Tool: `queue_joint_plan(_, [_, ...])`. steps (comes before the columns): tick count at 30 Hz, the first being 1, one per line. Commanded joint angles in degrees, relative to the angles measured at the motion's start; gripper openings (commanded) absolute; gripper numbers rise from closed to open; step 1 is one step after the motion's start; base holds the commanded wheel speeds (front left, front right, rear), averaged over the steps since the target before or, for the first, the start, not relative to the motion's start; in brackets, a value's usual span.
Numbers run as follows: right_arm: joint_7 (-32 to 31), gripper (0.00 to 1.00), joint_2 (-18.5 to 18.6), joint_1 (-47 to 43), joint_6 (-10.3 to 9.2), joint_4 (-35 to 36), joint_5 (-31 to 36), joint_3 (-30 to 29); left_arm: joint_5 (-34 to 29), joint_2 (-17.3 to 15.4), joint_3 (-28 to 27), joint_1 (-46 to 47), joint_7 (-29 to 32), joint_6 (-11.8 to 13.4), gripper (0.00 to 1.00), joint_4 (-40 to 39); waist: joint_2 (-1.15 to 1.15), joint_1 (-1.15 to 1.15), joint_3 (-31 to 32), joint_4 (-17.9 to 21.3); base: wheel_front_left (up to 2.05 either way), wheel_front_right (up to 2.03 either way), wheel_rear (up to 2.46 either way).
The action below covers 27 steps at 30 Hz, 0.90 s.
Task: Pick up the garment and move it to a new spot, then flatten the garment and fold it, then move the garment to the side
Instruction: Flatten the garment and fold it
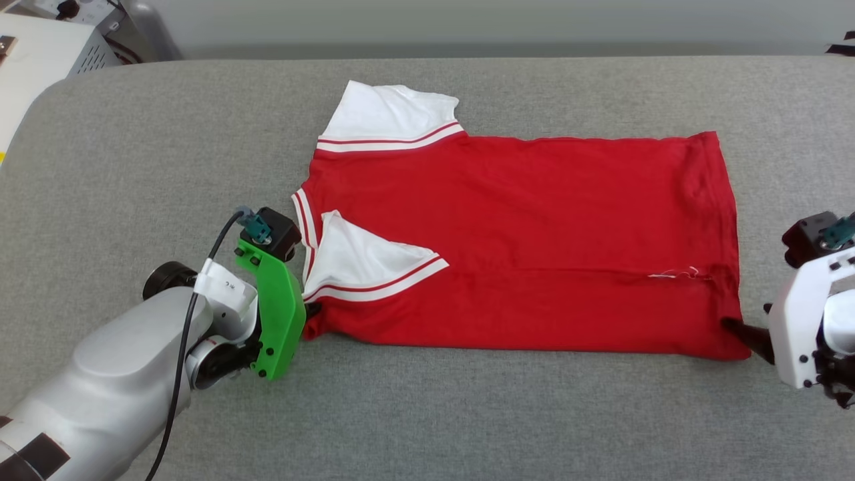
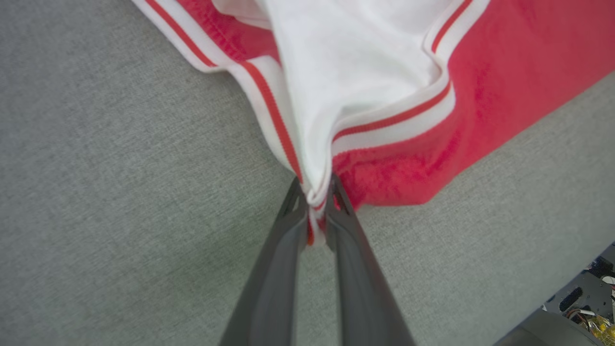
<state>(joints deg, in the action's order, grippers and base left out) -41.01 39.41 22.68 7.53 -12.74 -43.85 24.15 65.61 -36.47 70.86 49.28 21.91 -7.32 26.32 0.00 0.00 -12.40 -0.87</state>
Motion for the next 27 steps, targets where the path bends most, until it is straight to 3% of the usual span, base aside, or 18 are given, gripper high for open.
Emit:
queue_joint_plan(1, [0.6, 1.0, -0.9, 0.5, -0.04, -1.4, -0.1, 0.5, -0.7, 0.2, 0.3, 1.4, -0.6, -0.2, 0.0, -0.1, 0.0, 0.0, -0.7, -0.4, 0.0, 0.0, 0.0])
queue_joint_plan(13, [6.1, 1.0, -5.3, 0.3, -0.04, -12.6, -1.3, 8.6, -1.0, 1.0, 1.6, 2.6, -2.8, -0.2, 0.0, 0.7, 0.0, 0.0, -2.7, -1.4, 0.0, 0.0, 0.0])
queue_joint_plan(14, [6.8, 0.45, -5.2, 0.5, -0.04, -12.9, -1.6, 9.2, -0.9, 1.0, 1.7, 2.4, -3.0, -0.2, 0.0, 0.8, 0.0, 0.0, -2.5, -1.3, 0.0, 0.0, 0.0])
queue_joint_plan(15, [7.4, 0.03, -5.2, 0.7, -0.04, -13.1, -1.8, 9.6, -0.8, 1.0, 1.8, 2.1, -3.1, -0.2, 0.0, 0.9, 0.0, 0.0, -2.3, -1.3, 0.0, 0.0, 0.0])
queue_joint_plan(27, [15.0, 0.0, -1.0, 0.8, -0.04, -11.4, -4.3, 11.8, 0.5, -0.9, 2.2, -1.9, -6.9, -0.2, 0.0, 0.1, 0.0, 0.0, 4.0, -0.1, 0.0, 0.0, 0.0])
